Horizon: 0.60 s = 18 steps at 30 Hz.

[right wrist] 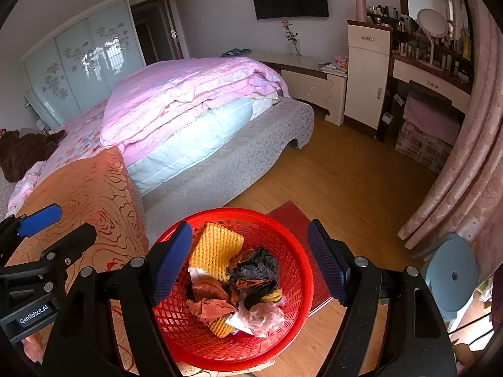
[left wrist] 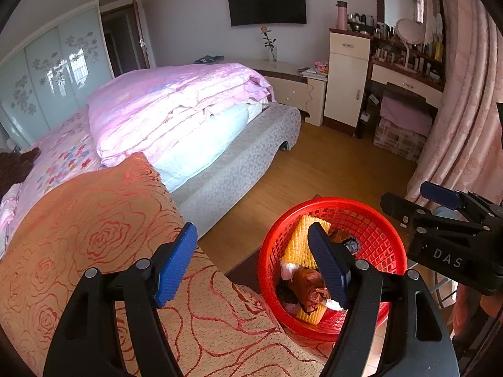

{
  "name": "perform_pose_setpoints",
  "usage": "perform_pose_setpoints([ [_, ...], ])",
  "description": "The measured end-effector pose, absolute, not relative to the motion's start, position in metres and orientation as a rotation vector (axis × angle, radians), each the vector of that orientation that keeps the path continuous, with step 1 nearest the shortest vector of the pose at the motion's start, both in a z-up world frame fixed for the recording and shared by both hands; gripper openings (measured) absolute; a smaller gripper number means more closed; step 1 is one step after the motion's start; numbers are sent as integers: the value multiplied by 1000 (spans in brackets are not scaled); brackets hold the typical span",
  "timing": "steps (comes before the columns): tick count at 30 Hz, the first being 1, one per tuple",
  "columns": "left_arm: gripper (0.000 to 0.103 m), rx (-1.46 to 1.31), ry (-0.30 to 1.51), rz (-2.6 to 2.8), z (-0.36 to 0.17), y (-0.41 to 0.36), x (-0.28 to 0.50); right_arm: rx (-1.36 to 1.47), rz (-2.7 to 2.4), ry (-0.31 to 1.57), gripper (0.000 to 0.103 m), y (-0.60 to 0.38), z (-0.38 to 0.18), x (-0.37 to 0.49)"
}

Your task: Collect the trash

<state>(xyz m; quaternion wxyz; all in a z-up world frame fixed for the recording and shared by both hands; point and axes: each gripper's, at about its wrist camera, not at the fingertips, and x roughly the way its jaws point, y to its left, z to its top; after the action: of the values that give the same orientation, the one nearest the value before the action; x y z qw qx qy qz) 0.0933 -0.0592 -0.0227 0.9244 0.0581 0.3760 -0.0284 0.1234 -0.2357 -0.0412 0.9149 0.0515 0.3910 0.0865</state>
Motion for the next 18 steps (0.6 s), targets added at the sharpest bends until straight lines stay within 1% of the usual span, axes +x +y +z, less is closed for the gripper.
perform_pose_setpoints([
  [18,70,112,770,-54,-20,-56,92,107,179,805,74,-232,-39,118],
])
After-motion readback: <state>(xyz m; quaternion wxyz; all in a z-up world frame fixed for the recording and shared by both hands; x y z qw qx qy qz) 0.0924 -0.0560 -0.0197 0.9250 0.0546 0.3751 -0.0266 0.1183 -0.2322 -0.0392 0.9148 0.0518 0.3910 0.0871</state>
